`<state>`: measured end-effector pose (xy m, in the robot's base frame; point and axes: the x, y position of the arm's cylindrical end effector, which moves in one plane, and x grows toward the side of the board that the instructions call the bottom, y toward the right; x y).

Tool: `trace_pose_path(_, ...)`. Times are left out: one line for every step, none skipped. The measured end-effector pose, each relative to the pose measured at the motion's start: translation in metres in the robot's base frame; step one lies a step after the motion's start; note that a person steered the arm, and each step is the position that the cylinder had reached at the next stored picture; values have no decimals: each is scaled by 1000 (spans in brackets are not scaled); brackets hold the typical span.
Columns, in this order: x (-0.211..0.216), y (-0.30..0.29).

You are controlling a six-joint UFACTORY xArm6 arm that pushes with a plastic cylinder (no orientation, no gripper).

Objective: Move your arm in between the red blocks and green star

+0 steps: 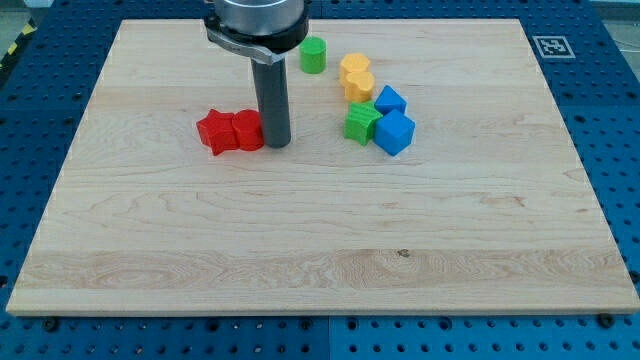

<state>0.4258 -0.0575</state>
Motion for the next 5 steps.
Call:
trace_pose_path(0, -8)
trace_pose_path(0, -9)
trace_pose_path(0, -12)
trace_pose_path(0, -18)
trace_pose_path(0, -26)
